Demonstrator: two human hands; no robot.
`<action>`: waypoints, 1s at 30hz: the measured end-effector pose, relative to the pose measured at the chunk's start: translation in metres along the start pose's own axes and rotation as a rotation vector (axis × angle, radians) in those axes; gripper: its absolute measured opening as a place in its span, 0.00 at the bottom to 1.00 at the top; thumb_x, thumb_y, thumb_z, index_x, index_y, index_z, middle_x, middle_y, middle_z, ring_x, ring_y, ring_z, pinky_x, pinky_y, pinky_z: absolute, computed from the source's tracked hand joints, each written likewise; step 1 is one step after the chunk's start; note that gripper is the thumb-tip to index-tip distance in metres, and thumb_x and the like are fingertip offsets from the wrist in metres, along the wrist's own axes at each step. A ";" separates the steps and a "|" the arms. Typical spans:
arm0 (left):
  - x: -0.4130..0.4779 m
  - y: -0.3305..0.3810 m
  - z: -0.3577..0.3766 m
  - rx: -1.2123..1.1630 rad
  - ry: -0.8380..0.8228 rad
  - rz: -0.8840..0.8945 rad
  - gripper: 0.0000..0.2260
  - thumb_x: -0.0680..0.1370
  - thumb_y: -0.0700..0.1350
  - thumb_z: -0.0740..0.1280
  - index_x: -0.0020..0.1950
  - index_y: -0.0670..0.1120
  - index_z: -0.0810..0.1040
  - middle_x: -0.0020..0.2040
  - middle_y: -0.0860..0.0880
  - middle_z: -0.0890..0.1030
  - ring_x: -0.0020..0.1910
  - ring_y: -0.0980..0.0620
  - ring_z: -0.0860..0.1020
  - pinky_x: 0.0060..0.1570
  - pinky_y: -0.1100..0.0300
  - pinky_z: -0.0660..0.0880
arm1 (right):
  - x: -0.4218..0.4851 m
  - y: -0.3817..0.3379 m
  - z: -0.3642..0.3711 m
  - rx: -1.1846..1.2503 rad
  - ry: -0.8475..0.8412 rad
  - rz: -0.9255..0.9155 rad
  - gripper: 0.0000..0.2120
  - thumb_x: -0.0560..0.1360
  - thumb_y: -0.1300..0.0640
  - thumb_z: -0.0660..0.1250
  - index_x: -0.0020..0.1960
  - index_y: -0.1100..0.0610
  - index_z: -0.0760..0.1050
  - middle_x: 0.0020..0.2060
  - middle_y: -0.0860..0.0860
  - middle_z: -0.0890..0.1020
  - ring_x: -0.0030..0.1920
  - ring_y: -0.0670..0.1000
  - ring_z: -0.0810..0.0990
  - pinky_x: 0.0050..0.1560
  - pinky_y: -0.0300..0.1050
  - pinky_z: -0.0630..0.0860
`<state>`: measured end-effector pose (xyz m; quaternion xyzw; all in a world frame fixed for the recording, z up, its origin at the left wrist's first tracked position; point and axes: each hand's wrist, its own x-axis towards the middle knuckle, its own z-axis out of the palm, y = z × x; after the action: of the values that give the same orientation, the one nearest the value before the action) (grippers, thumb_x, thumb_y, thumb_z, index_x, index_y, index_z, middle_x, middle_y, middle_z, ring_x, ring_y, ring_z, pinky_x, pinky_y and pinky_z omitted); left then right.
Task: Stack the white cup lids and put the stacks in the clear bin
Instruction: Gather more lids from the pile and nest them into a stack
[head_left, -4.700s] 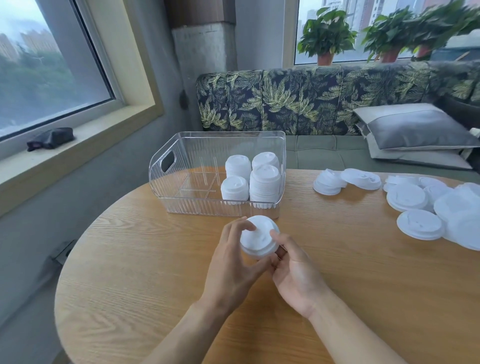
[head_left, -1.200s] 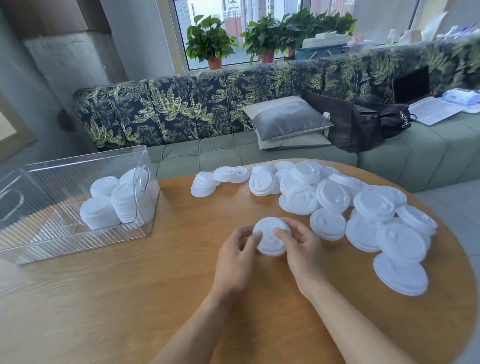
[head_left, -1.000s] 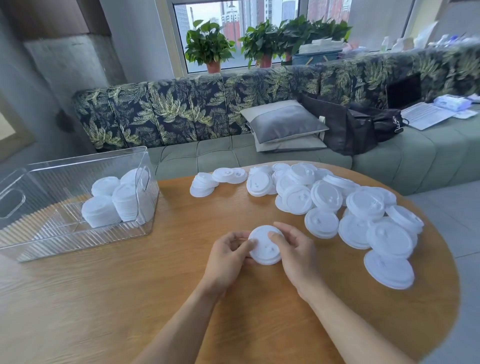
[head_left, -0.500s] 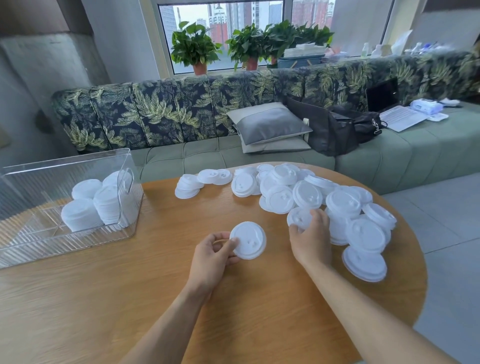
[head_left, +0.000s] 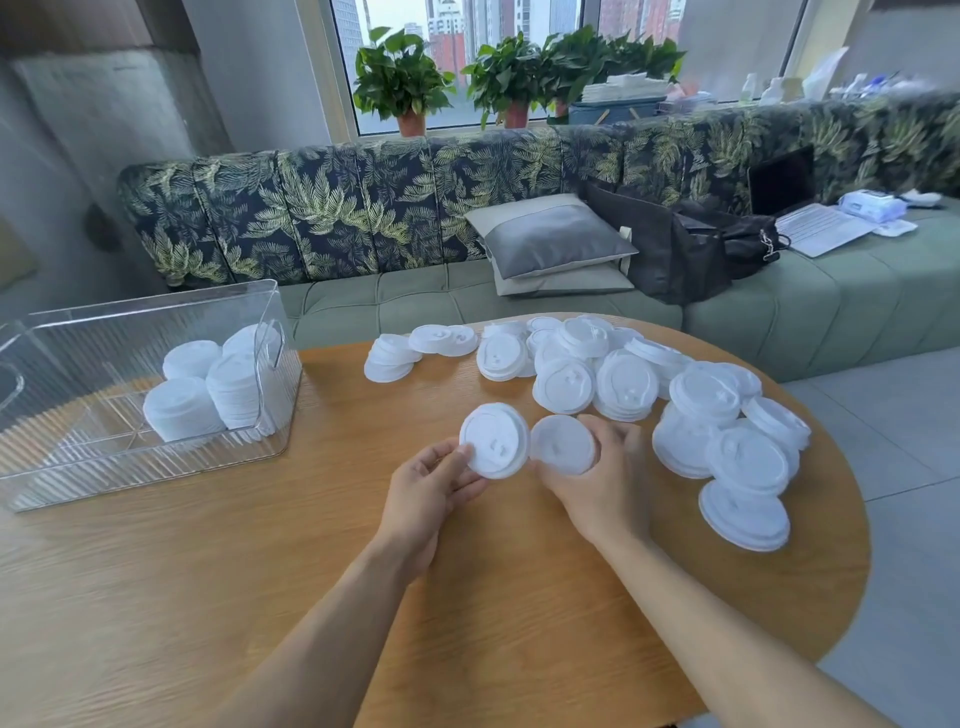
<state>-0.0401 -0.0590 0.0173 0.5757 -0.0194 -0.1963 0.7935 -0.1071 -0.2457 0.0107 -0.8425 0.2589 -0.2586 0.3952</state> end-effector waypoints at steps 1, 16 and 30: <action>0.000 0.002 -0.003 -0.043 -0.007 -0.012 0.12 0.82 0.42 0.71 0.64 0.38 0.79 0.56 0.39 0.87 0.53 0.46 0.86 0.53 0.57 0.83 | -0.003 -0.003 0.003 0.028 -0.001 -0.042 0.35 0.61 0.45 0.85 0.66 0.47 0.78 0.59 0.47 0.71 0.61 0.51 0.73 0.59 0.44 0.73; -0.007 0.025 -0.073 -0.154 0.079 -0.003 0.09 0.82 0.42 0.69 0.62 0.42 0.81 0.53 0.47 0.86 0.52 0.50 0.84 0.56 0.52 0.81 | -0.038 -0.050 0.066 0.600 -0.533 0.205 0.51 0.52 0.46 0.84 0.71 0.40 0.64 0.62 0.49 0.79 0.61 0.46 0.80 0.64 0.47 0.79; -0.015 0.018 -0.076 -0.179 0.052 0.021 0.13 0.83 0.41 0.67 0.64 0.35 0.80 0.59 0.41 0.86 0.58 0.49 0.84 0.61 0.56 0.81 | -0.036 -0.049 0.068 0.848 -0.558 0.300 0.31 0.72 0.67 0.78 0.69 0.50 0.73 0.50 0.52 0.89 0.51 0.47 0.87 0.58 0.44 0.78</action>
<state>-0.0290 0.0194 0.0112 0.5073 0.0128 -0.1740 0.8439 -0.0785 -0.1594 0.0044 -0.5991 0.1339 -0.0470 0.7880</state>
